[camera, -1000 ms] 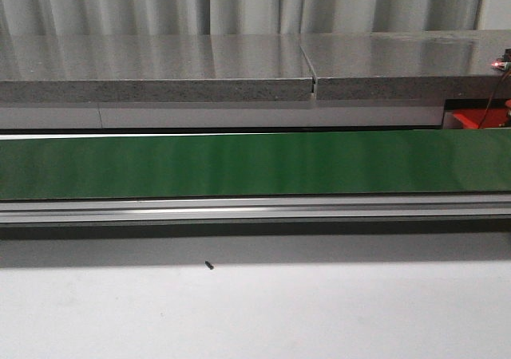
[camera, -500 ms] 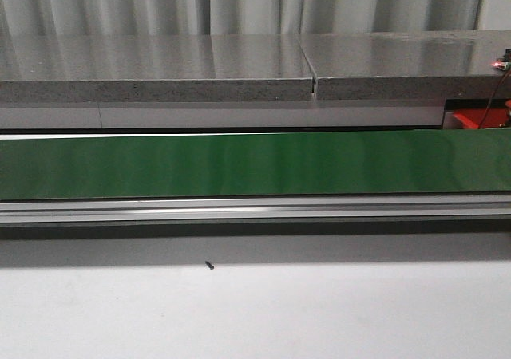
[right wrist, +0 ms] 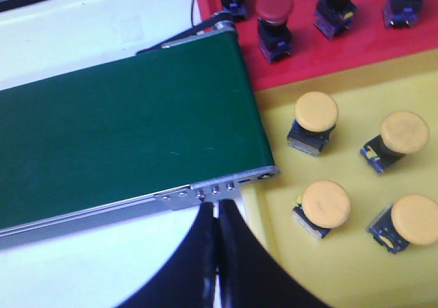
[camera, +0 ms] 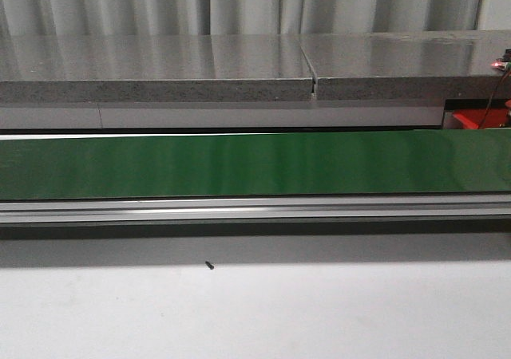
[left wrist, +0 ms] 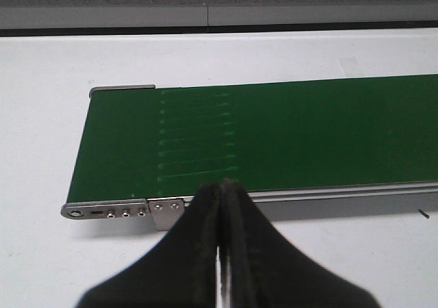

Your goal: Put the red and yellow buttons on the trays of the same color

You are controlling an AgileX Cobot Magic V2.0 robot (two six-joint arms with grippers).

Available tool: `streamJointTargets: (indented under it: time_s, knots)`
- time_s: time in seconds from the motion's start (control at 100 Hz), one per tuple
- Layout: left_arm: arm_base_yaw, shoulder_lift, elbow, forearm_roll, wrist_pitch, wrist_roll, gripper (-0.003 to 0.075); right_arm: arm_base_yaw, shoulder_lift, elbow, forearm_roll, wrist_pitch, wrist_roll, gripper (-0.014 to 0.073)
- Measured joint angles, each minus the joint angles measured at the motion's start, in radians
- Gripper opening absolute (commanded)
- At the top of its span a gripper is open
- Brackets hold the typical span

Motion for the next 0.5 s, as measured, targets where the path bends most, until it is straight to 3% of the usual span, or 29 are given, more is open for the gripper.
streamJointTargets:
  time_s: [0.3, 0.5]
  knots:
    - [0.0, 0.0, 0.0, 0.0, 0.0, 0.0, -0.002, 0.117, -0.121, 0.0, 0.001, -0.009, -0.052, -0.0066]
    - [0.0, 0.0, 0.0, 0.0, 0.0, 0.0, -0.002, 0.137, -0.165, 0.0, 0.001, -0.042, -0.063, -0.0066]
